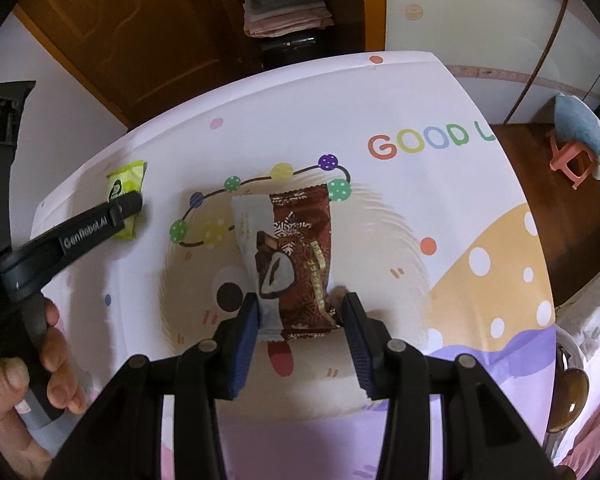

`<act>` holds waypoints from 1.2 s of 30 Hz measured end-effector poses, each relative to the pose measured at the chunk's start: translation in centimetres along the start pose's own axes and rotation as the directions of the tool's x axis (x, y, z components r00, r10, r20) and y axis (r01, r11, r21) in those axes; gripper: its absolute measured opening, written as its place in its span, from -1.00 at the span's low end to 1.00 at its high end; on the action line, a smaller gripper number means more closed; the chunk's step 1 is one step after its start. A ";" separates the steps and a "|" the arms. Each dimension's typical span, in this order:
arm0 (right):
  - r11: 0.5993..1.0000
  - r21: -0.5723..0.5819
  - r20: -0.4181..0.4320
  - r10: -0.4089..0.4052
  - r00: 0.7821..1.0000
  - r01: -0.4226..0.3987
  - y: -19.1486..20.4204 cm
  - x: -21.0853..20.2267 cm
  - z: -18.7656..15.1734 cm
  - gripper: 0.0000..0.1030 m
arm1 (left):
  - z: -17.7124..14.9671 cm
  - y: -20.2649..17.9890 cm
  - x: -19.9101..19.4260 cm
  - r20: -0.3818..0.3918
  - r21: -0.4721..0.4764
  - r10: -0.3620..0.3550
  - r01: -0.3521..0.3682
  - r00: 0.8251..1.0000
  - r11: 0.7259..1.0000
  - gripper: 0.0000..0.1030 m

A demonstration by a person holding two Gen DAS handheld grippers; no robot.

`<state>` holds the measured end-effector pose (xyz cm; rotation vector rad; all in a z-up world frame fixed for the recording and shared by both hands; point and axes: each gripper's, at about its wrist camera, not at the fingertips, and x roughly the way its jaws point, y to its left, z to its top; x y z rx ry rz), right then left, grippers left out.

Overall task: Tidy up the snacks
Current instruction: 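Grasp the green packet with the left gripper while the right grasps the brown chocolate packet, then carry the green and brown packets over the tray and release both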

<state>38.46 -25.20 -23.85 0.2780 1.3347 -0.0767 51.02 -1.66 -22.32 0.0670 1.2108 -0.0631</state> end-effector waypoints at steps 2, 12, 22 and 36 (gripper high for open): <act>1.000 0.005 -0.012 0.022 1.000 -0.022 -0.2 -0.3 0.0 -0.19 | -0.5 0.3 -0.8 0.001 -0.002 0.015 -0.015 1.000 1.000 -0.31; 0.996 -0.042 0.057 0.085 0.995 -0.083 2.1 -7.7 -1.7 -0.20 | -3.3 2.5 -13.2 0.102 0.056 0.026 -0.032 0.994 0.998 -0.31; 0.977 -0.190 0.231 0.144 0.962 -0.100 5.0 -22.2 -8.8 -0.19 | -12.4 3.4 -30.6 0.247 0.132 -0.049 0.016 0.968 0.991 -0.31; 0.959 -0.270 0.336 0.184 0.924 -0.093 4.1 -31.1 -19.2 -0.18 | -24.8 1.8 -39.3 0.310 0.224 -0.134 0.065 0.941 0.972 -0.30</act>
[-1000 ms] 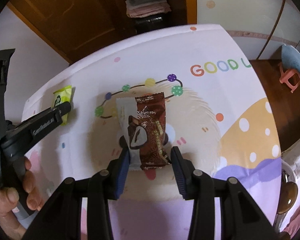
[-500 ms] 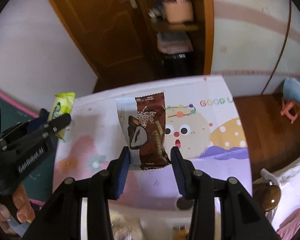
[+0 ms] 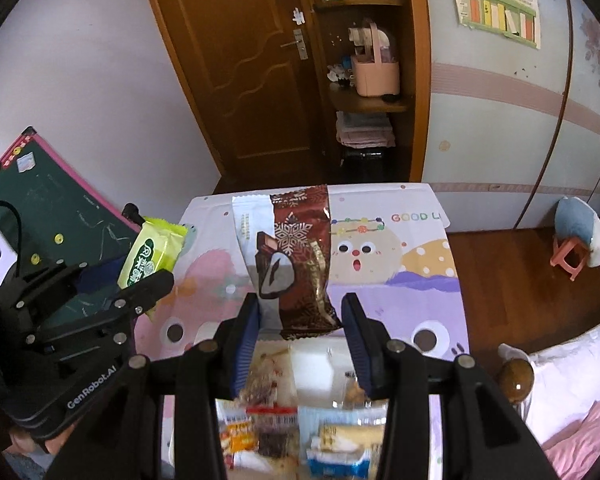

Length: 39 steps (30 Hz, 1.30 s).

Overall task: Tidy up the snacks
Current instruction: 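Carry the green and brown packets over the tray and release both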

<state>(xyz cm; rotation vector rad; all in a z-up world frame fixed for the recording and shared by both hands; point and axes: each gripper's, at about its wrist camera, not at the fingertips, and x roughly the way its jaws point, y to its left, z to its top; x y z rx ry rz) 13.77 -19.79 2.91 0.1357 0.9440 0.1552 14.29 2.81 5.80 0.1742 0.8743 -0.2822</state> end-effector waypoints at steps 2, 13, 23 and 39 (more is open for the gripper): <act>1.000 0.006 0.003 0.015 1.000 -0.015 -0.1 -0.7 -1.2 -0.18 | -1.3 -0.5 0.0 -0.005 0.002 -0.019 0.019 1.000 1.000 -0.30; 0.997 -0.061 0.016 -0.041 0.999 0.042 1.2 0.2 -8.9 -0.18 | -9.7 -2.0 3.9 -0.068 -0.101 -0.054 0.047 0.996 0.994 -0.30; 0.994 -0.047 -0.080 -0.104 0.991 0.100 0.6 3.1 -13.5 -0.18 | -14.5 -2.1 6.3 -0.110 -0.105 0.010 -0.021 0.994 0.994 0.96; 0.994 0.005 -0.037 -0.109 0.993 0.110 0.4 2.2 -15.7 -0.18 | -15.1 -2.4 4.3 -0.086 -0.069 0.096 -0.102 0.992 0.992 0.96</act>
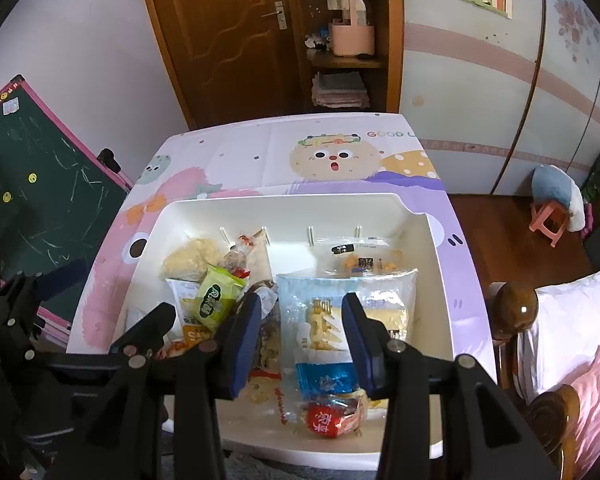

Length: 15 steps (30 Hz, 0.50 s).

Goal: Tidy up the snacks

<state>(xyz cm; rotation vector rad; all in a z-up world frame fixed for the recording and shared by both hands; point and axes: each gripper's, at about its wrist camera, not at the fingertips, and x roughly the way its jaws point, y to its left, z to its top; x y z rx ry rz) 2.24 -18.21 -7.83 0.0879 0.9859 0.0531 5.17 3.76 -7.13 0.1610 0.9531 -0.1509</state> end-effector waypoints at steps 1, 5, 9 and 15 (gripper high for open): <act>1.000 0.002 0.006 0.000 1.000 0.000 0.0 -0.2 -0.1 -0.18 | 0.0 0.1 -0.1 -0.003 -0.004 0.001 -0.001 1.000 1.000 0.97; 1.000 0.005 0.033 -0.002 0.999 0.002 0.0 -1.1 -0.2 -0.18 | -0.3 0.6 -0.5 -0.008 -0.024 0.004 -0.005 1.000 1.000 0.97; 1.000 0.000 0.065 -0.012 0.998 0.012 0.1 -2.1 -0.2 -0.18 | -0.4 1.4 -1.5 0.008 -0.051 0.006 -0.005 1.000 0.999 0.97; 1.000 -0.010 0.091 0.013 0.996 -0.012 0.8 -4.0 -0.3 -0.17 | -0.2 2.5 -4.0 0.046 -0.102 0.005 -0.001 0.999 0.995 0.98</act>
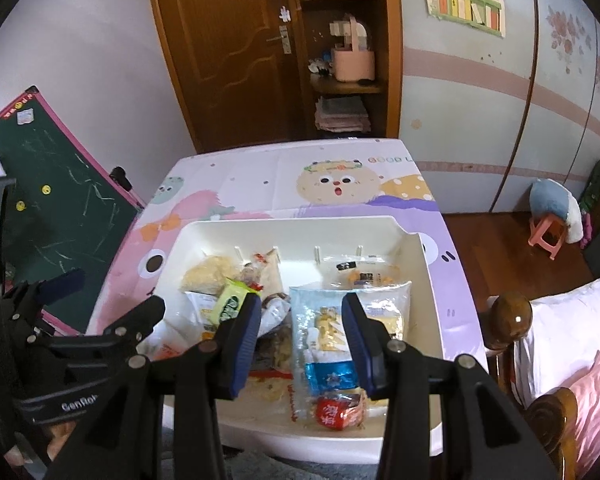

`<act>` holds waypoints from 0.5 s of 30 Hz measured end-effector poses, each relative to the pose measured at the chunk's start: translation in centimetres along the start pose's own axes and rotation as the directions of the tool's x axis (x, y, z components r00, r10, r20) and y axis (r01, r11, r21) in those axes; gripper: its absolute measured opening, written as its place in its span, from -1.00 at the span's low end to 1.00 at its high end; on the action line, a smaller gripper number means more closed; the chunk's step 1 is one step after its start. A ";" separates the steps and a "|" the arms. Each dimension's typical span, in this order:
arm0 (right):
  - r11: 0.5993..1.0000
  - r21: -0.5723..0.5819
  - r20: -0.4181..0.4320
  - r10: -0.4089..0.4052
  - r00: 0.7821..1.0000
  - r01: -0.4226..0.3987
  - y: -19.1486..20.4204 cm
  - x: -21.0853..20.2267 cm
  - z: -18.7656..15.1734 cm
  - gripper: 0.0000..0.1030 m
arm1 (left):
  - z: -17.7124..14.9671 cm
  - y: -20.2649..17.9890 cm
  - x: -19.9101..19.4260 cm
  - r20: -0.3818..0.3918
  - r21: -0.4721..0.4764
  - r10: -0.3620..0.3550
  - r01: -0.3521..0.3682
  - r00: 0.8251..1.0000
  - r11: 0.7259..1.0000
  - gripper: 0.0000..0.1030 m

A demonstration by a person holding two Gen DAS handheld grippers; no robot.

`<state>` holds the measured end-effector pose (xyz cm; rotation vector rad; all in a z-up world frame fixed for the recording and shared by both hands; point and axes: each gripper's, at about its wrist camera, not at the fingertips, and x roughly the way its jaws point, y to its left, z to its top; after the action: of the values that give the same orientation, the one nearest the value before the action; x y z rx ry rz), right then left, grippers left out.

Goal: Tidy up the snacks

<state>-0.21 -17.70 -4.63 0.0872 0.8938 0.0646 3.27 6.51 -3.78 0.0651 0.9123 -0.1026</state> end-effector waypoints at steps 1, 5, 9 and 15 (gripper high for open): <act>1.000 -0.010 0.006 0.000 1.000 0.000 0.3 -0.4 0.0 -0.15 | 0.1 0.2 -0.4 0.009 -0.007 -0.003 0.003 1.000 1.000 0.98; 1.000 -0.027 0.035 -0.002 0.999 0.003 1.0 -1.5 0.0 -0.04 | 0.2 0.3 -2.2 0.060 -0.018 -0.005 0.006 0.998 1.000 0.98; 1.000 -0.019 0.046 -0.001 0.999 0.002 1.2 -2.0 0.0 -0.03 | 0.2 0.3 -3.3 0.094 -0.019 0.005 -0.003 0.996 1.000 0.98; 1.000 -0.003 0.043 -0.003 0.999 0.003 1.1 -2.2 -0.1 -0.03 | -0.1 0.4 -3.3 0.083 -0.024 -0.006 0.008 0.997 1.000 0.98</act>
<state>-1.70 -16.76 -2.92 0.0839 0.8511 0.0614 1.22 7.14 -1.21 0.0351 0.8311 -0.1000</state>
